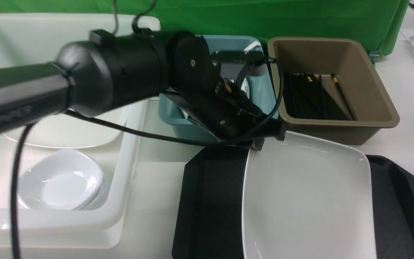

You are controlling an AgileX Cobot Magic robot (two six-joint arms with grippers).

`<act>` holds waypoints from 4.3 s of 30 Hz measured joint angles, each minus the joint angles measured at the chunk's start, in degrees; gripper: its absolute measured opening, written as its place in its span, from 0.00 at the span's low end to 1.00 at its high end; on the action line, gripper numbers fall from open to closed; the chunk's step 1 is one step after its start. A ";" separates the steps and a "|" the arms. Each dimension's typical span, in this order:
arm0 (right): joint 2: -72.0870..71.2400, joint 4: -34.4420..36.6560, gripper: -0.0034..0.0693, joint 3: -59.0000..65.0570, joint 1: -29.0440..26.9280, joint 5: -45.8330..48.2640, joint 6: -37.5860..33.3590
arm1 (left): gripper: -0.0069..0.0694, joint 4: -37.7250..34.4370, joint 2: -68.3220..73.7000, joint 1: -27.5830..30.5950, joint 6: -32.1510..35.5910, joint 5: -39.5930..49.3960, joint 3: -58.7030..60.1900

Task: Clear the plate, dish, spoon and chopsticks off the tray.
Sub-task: Use the left arm to put the plate into the large storage box on the left

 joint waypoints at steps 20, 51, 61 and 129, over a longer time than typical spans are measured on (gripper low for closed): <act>0.00 0.00 0.66 0.00 0.00 -0.92 0.00 | 0.11 9.35 -7.61 0.00 -4.04 4.69 -1.09; 0.00 0.00 0.66 0.11 0.00 -0.92 -0.01 | 0.12 20.58 -7.85 6.75 -5.63 22.30 -23.81; 0.00 0.00 0.66 0.11 0.00 -0.92 -0.02 | 0.12 1.34 -11.22 30.73 -0.46 20.37 -25.42; 0.00 0.37 0.66 -0.69 0.00 0.15 2.21 | 0.71 -18.29 0.82 62.69 23.10 -13.68 14.23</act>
